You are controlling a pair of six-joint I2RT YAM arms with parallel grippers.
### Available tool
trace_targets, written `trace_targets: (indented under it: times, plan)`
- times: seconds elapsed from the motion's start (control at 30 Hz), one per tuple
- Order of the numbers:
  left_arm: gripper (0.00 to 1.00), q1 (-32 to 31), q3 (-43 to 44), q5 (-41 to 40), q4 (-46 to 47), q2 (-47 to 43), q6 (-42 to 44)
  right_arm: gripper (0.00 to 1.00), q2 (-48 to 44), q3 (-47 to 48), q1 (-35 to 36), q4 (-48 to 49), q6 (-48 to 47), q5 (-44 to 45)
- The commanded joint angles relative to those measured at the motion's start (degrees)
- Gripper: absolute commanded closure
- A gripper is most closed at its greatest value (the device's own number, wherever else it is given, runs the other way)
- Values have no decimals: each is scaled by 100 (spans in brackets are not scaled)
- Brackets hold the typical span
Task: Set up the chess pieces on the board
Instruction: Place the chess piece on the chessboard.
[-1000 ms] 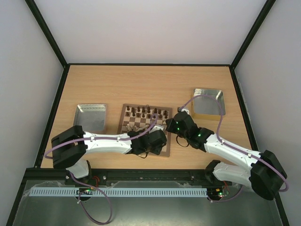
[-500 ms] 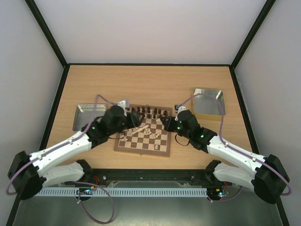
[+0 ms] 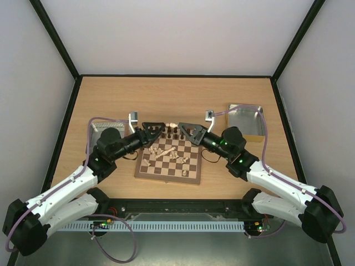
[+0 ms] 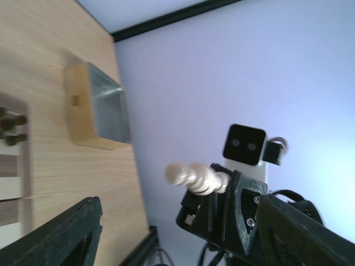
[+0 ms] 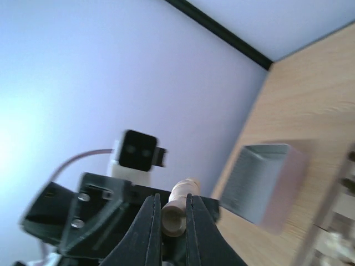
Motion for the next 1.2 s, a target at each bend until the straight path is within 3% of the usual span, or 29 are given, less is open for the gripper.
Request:
trace_targets:
  times: [0.0, 0.2, 0.47, 0.67, 0.9, 1.17]
  plan:
    - [26, 34, -302, 512, 1718, -82, -709, 98, 13, 155, -26, 1677, 937, -443]
    - [38, 34, -387, 642, 2632, 24, -1153, 98, 34, 212, -26, 2060, 1306, -746]
    - [37, 30, -374, 742, 3399, 194, -1408, 98, -4, 170, -30, 2014, 1367, -963]
    - [60, 31, -334, 787, 3303, 296, -1343, 98, -7, 158, -26, 1819, 1293, -1084]
    - [63, 34, -312, 770, 3180, 313, -1245, 98, 25, 190, -27, 1665, 1232, -1153]
    - [81, 32, -329, 725, 3110, 314, -1113, 98, 62, 219, -26, 1511, 1196, -1178]
